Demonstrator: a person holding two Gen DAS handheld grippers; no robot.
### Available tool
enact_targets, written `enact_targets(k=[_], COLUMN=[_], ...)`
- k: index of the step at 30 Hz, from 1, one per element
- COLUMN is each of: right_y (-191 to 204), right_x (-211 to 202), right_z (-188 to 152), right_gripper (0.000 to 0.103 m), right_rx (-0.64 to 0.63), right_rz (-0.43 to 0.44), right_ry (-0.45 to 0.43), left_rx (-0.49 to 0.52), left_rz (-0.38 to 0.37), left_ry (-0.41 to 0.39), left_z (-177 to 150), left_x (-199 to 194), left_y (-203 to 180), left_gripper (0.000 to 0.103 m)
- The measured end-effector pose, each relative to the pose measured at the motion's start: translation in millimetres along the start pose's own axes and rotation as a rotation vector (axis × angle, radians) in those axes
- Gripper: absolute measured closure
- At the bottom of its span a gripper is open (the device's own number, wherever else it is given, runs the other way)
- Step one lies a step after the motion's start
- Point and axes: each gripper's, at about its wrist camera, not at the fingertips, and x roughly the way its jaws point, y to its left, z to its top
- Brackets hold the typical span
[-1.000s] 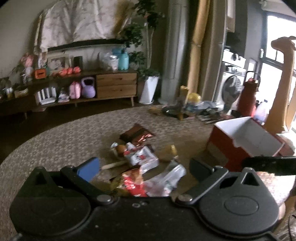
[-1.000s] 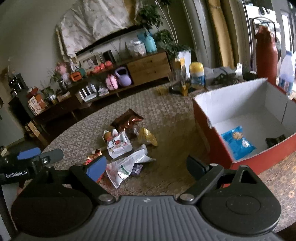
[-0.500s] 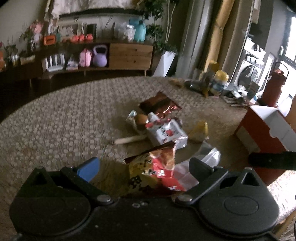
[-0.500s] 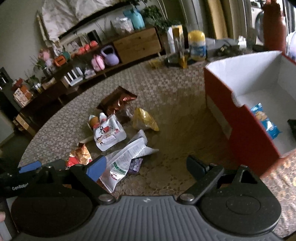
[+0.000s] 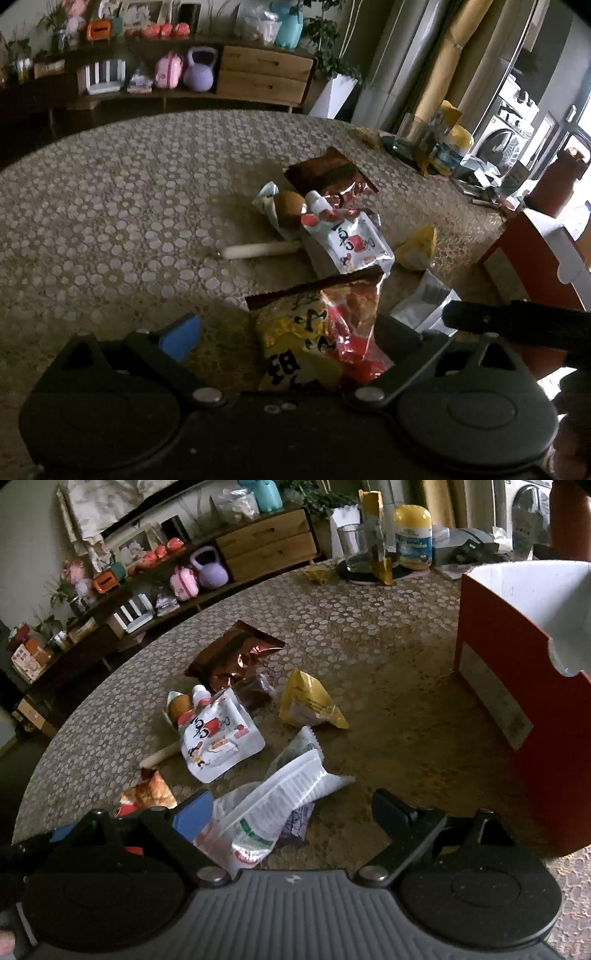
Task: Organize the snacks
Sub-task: 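Grasp the yellow-red chip bag with the left gripper while the right grasps the white wrapper bag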
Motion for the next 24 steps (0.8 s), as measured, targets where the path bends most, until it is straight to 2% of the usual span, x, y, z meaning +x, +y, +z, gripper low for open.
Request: enact_targets(k=[3,5,9,17,24], right_y=[-1,-1,0,-2,2], right_x=[6,9,15,20,12], right_z=[2,2,1,-2,-5], right_gripper=[0.012,0.022,0.033,0.064,0.081], right_rx=[0.023,0.04,0.069,0.116,0.094], right_rz=[-0.001,0.014,0.035,0.068,0.103], right_ry=[-0.006,-0.004,0.012,0.025,0.004], left_rx=[-0.044,-0.073,-0.111,-0.146,-0.135], left_rz=[-0.041,-0.069,-0.117,-0.145,-0.148], left_ry=[0.029,0.05,0.072,0.086,0.071], left_z=[0,-1,-4,-6,-8], left_x=[7,11,15,19,13], left_y=[6,9,12,13,11], left_gripper=[0.014,0.018,0.024,0.034,0.047])
